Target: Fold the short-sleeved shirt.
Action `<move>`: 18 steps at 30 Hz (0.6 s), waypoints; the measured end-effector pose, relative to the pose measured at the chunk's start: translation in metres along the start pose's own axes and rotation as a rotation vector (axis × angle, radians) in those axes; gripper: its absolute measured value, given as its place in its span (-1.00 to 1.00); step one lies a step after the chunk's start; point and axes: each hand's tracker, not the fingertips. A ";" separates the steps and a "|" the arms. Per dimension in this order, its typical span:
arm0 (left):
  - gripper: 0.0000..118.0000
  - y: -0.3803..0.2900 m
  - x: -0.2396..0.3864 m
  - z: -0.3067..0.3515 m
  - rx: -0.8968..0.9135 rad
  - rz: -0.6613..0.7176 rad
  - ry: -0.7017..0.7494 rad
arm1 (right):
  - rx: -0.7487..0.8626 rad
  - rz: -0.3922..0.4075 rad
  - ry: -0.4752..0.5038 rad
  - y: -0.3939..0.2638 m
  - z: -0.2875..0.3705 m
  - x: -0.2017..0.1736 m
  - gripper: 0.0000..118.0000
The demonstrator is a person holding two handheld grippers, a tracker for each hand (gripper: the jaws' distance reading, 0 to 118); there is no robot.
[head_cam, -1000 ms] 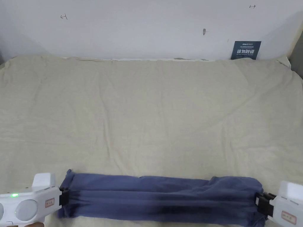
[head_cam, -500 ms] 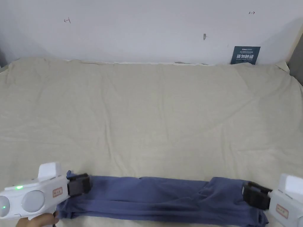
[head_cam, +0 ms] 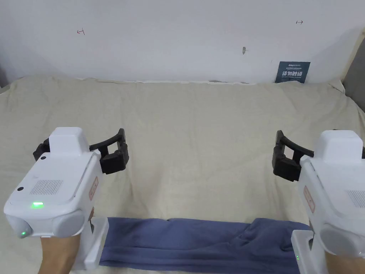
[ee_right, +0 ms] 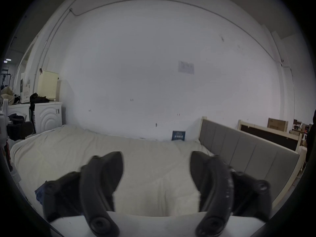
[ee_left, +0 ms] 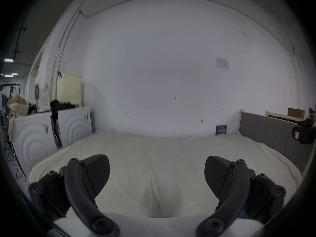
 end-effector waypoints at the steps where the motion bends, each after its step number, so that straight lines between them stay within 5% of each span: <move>1: -0.10 0.000 0.002 0.003 0.009 -0.005 0.000 | 0.021 0.004 -0.003 -0.002 0.002 -0.002 -0.08; 2: -0.70 -0.001 0.004 0.005 0.020 -0.013 -0.004 | 0.033 0.009 -0.005 -0.002 0.004 -0.004 -0.50; 3: -0.98 -0.002 0.006 0.004 0.022 -0.024 -0.002 | 0.046 0.015 -0.012 -0.002 0.006 -0.007 -0.97; 18: -0.99 -0.007 -0.020 -0.002 -0.024 0.024 -0.071 | 0.062 0.043 -0.005 -0.004 0.003 -0.018 -0.98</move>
